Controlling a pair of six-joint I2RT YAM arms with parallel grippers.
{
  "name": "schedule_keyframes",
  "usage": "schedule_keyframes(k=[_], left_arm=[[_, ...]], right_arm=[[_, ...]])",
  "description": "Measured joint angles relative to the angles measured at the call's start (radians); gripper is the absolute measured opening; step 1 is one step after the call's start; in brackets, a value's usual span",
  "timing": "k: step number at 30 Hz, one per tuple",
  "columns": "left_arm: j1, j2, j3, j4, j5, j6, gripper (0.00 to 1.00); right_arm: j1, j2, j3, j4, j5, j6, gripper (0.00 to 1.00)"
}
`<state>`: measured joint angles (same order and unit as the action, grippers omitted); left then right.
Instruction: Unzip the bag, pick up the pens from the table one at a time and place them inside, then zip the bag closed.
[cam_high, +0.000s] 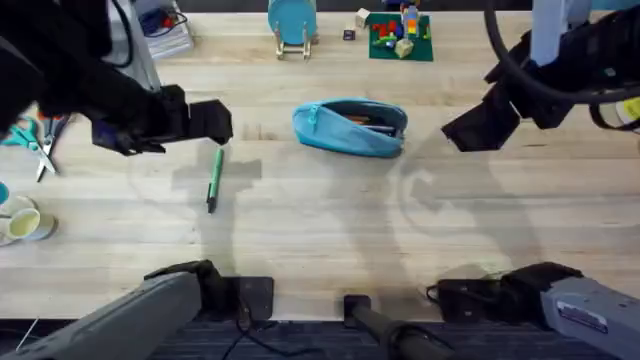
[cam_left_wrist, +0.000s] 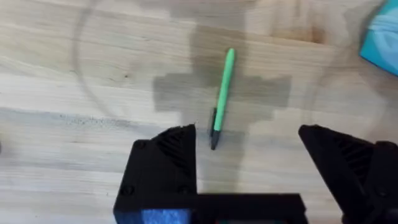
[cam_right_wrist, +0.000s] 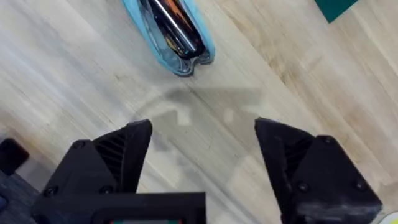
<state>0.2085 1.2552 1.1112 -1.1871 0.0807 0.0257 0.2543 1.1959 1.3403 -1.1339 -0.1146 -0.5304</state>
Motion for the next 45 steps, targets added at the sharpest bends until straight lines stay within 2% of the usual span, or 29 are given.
schedule_keyframes(k=[6,14,23,38,45], left_arm=[[0.000,0.000,-0.087,0.104,-0.036,-0.042,0.995],[0.000,0.000,-0.191,0.201,-0.049,-0.050,0.995],[-0.007,0.011,-0.239,0.284,-0.047,-0.040,0.999],[-0.013,0.237,-0.254,0.353,-0.047,-0.029,0.995],[-0.024,0.245,-0.245,0.354,-0.050,-0.026,0.999]], right_arm=[[0.000,0.000,0.000,0.000,0.000,0.000,0.998],[0.000,0.000,0.000,0.000,0.000,0.000,0.998],[0.000,0.000,0.000,0.000,0.000,0.000,0.998],[0.000,0.000,0.000,0.000,0.000,0.000,0.998],[0.000,0.000,0.000,0.000,0.000,0.000,0.998]])
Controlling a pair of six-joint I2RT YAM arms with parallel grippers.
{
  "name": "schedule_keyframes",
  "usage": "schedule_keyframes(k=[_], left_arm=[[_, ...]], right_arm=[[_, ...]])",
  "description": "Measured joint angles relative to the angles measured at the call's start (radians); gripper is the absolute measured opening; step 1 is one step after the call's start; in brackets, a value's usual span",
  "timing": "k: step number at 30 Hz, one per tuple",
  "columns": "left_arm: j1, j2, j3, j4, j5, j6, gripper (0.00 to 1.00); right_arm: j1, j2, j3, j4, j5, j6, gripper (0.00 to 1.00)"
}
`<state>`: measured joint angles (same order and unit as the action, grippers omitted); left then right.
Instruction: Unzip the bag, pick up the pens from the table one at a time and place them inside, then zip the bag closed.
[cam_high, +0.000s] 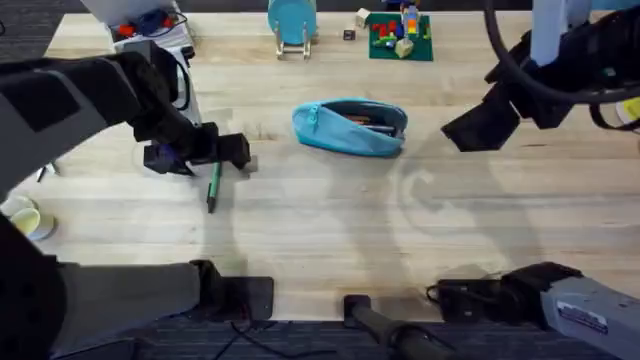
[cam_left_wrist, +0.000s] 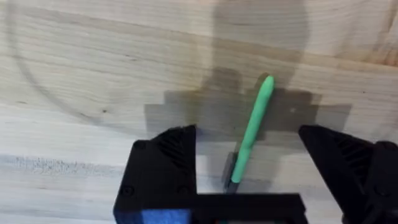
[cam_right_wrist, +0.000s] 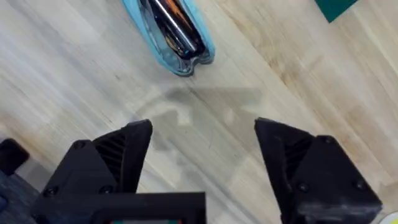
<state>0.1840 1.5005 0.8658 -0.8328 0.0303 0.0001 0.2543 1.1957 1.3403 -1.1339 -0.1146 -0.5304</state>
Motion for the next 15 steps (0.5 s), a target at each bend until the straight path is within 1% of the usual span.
schedule_keyframes(k=[4,10,12,14,15], left_arm=[[-0.010,0.000,0.000,0.006,-0.001,0.000,0.996],[-0.011,0.000,0.000,0.007,0.000,0.000,0.995],[-0.011,0.000,0.000,0.008,0.000,0.000,0.945],[-0.012,0.000,0.000,0.010,0.000,0.001,0.829],[-0.012,0.000,0.000,0.011,0.001,0.001,0.793]], right_arm=[[0.000,0.000,0.000,0.000,0.000,0.000,0.998],[0.000,0.000,0.000,0.000,0.003,0.000,0.998],[0.000,0.000,0.000,0.000,0.003,0.000,0.998],[0.000,0.000,0.000,0.000,0.003,0.000,0.998],[0.000,0.000,0.000,0.000,0.003,0.000,0.998]])
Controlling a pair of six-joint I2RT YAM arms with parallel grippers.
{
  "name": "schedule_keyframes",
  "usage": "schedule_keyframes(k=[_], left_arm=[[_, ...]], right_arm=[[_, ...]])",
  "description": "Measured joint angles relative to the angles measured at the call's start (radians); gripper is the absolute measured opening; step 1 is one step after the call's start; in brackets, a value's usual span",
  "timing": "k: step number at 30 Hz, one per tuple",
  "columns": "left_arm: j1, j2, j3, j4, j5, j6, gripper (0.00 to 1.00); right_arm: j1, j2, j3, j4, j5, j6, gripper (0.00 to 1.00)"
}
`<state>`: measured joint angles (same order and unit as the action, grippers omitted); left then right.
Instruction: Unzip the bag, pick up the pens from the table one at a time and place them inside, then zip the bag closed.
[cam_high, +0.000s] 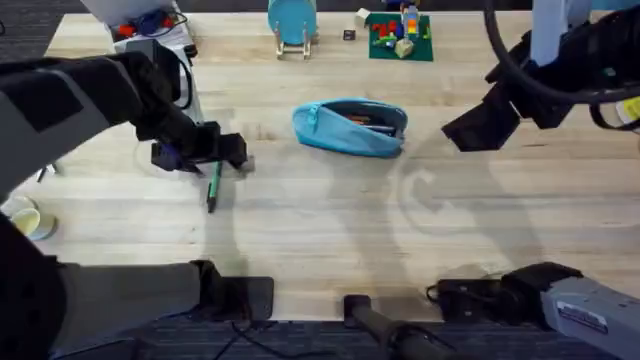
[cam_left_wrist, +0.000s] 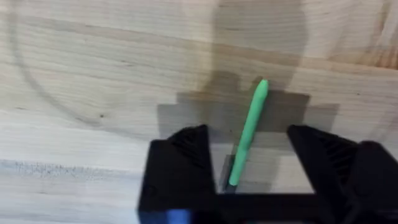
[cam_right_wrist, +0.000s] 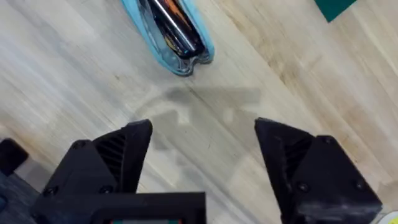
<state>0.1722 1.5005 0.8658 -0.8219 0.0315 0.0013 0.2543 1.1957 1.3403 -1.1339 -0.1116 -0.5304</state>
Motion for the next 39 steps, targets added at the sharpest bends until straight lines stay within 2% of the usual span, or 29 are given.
schedule_keyframes(k=[1,2,5,6,7,27,34,39], left_arm=[[0.000,0.000,0.000,0.000,0.001,-0.001,0.733],[0.000,0.000,0.000,0.000,0.002,-0.002,0.623],[0.000,0.000,0.000,0.000,0.005,0.001,0.187],[0.000,0.000,0.000,0.000,0.007,0.003,0.090],[0.000,0.000,0.000,0.000,0.009,0.003,0.058],[0.000,0.000,0.024,-0.005,0.010,0.003,0.042],[0.000,0.000,0.179,-0.069,0.010,0.003,0.042],[0.000,-0.003,0.325,-0.177,0.010,0.024,0.042]], right_arm=[[0.000,0.000,0.000,0.000,0.000,0.000,0.998],[0.000,0.000,0.000,0.000,0.000,0.000,0.998],[0.000,0.000,0.000,0.000,0.000,0.000,0.998],[0.000,0.000,0.000,0.000,0.000,0.000,0.998],[0.000,0.000,0.000,0.000,0.000,0.000,0.998],[0.000,0.000,0.000,0.000,0.000,0.000,0.998],[0.000,0.000,0.000,0.000,0.000,0.000,0.998],[0.000,0.000,0.000,0.000,0.000,0.000,0.998]])
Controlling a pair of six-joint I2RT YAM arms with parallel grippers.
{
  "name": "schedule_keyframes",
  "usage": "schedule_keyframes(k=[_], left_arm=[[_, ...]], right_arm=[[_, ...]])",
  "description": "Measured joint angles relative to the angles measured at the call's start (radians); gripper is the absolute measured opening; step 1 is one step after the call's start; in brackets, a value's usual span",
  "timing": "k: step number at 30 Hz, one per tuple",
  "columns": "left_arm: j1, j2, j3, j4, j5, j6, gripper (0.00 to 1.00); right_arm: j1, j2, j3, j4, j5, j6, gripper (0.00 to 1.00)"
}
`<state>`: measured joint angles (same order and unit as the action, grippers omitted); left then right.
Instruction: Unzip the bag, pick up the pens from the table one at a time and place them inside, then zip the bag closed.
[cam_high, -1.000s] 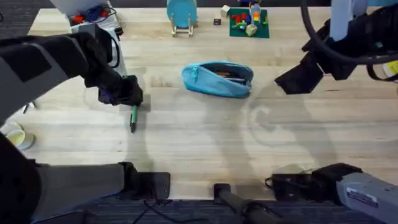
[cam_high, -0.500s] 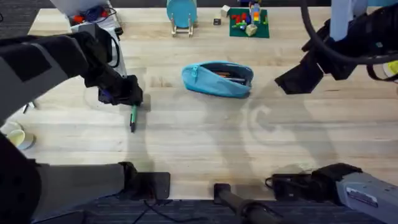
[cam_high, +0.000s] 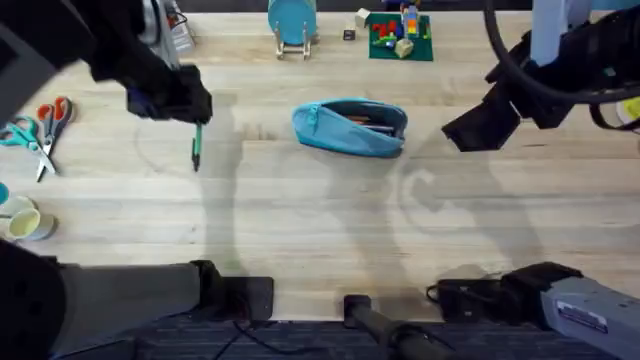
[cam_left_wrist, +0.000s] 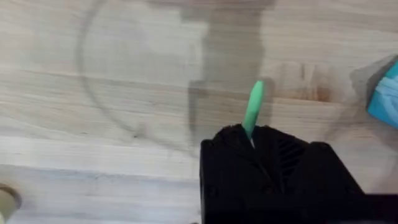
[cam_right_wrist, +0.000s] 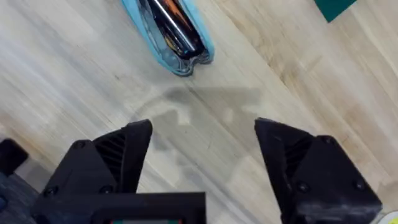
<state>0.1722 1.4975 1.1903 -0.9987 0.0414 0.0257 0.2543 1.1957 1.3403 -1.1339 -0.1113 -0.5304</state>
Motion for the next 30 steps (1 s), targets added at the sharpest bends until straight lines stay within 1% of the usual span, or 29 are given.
schedule_keyframes(k=[8,11,13,16,20,24,27,30], left_arm=[[-0.009,0.000,0.233,-0.196,0.000,0.086,0.042],[-0.023,0.000,0.310,-0.258,0.000,0.131,0.042],[-0.042,0.000,0.358,-0.299,0.009,0.176,0.042],[-0.086,0.000,0.419,-0.338,0.033,0.242,0.042],[-0.158,0.000,0.470,-0.341,0.084,0.323,0.041],[-0.237,0.000,0.483,-0.340,0.122,0.409,0.041],[-0.299,0.000,0.483,-0.339,0.134,0.467,0.041],[-0.358,0.000,0.483,-0.310,0.154,0.520,0.042]], right_arm=[[0.000,0.000,0.000,0.000,0.000,0.000,0.998],[0.000,0.000,0.000,0.000,0.000,0.000,0.997],[0.000,0.000,0.000,0.000,0.000,0.000,0.997],[0.000,0.000,0.000,0.000,0.000,0.000,0.997],[0.000,0.000,0.000,0.000,0.000,0.000,0.997],[0.000,0.000,0.000,0.000,0.000,0.000,0.998],[0.000,0.000,0.000,0.000,0.000,0.000,0.998],[0.000,0.000,0.000,0.000,0.000,0.000,0.998]])
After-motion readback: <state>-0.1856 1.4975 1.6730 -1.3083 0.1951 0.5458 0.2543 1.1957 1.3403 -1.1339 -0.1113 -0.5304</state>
